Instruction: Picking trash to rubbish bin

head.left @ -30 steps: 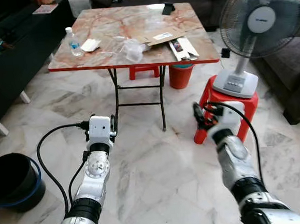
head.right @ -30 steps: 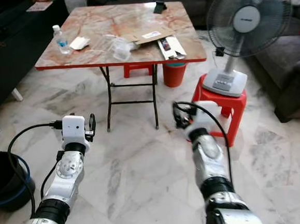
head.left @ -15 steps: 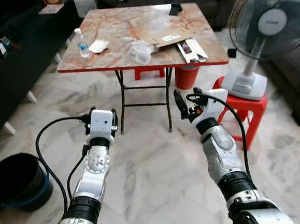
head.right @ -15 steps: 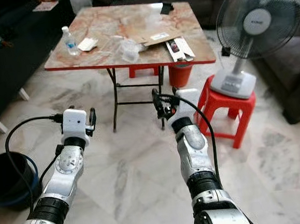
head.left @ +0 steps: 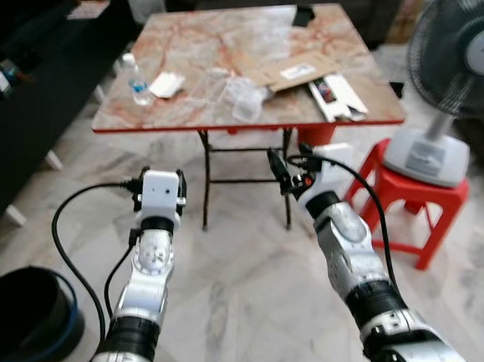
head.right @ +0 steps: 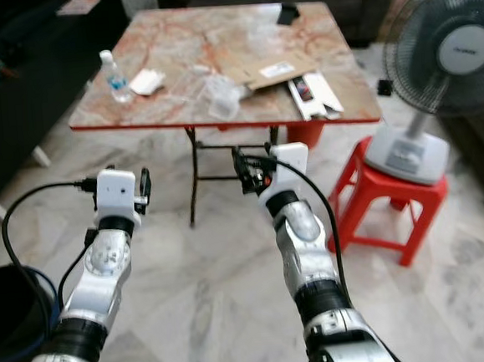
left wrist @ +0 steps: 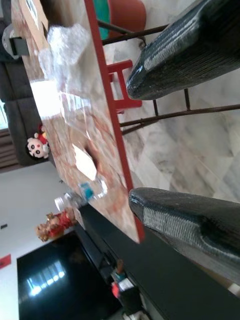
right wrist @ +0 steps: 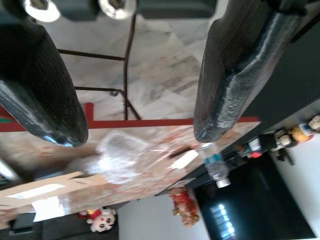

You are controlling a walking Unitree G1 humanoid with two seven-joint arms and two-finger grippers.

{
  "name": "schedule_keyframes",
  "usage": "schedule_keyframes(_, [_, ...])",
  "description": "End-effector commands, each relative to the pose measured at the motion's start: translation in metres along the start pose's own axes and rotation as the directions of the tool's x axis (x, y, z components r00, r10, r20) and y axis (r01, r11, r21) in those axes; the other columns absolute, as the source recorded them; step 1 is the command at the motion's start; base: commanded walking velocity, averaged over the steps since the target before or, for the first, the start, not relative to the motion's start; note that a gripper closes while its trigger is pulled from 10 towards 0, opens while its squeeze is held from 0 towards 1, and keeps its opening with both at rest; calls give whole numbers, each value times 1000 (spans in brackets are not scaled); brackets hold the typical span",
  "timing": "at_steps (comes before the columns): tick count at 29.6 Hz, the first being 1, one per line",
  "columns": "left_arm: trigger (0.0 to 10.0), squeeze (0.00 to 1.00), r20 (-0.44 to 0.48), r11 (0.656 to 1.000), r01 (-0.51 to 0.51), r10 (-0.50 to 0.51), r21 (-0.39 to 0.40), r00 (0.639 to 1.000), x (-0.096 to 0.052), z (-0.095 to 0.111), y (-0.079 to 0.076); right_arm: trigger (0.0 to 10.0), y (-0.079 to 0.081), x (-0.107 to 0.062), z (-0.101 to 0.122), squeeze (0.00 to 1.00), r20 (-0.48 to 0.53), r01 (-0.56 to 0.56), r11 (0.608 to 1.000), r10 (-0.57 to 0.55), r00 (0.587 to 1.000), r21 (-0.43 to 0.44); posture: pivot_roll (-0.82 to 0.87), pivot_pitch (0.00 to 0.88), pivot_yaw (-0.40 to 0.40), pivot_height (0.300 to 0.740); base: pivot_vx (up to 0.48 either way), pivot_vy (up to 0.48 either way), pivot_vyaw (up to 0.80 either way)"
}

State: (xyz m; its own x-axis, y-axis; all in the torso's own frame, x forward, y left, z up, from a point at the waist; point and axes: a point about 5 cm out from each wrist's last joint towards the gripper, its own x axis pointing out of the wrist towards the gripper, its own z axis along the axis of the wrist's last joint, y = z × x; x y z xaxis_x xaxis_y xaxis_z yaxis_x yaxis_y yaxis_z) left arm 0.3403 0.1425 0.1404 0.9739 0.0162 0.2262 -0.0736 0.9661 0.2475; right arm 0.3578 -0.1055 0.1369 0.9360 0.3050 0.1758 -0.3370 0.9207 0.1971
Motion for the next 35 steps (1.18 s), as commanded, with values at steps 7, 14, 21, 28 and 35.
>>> schedule_keyframes(7, [10000,0,18,1000,28,-28,-5,999,2,8,-7,10000,-3,2,6,0,10,17,1000,-17,1000,17,8,39,-13,740,460,0,0])
schedule_keyframes(14, [10000,0,16,999,37,-36,-9,999,2,8,-8,10000,-2,4,7,0,6,19,999,-19,1000,38,7,34,-12,740,437,0,-563])
schedule_keyframes(21, [10000,0,20,999,44,-44,-12,999,3,10,-10,10000,-1,4,8,0,17,18,999,-18,1000,31,7,36,-13,740,425,0,0])
schedule_keyframes(28, [10000,0,17,999,50,-50,-12,999,2,9,-11,10000,-1,4,8,0,16,18,999,-18,1000,36,10,29,-14,740,425,0,0])
schedule_keyframes(35, [10000,0,25,998,67,-67,-15,997,2,12,-14,10000,0,4,8,0,13,16,999,-16,1000,37,8,23,-13,740,426,0,0])
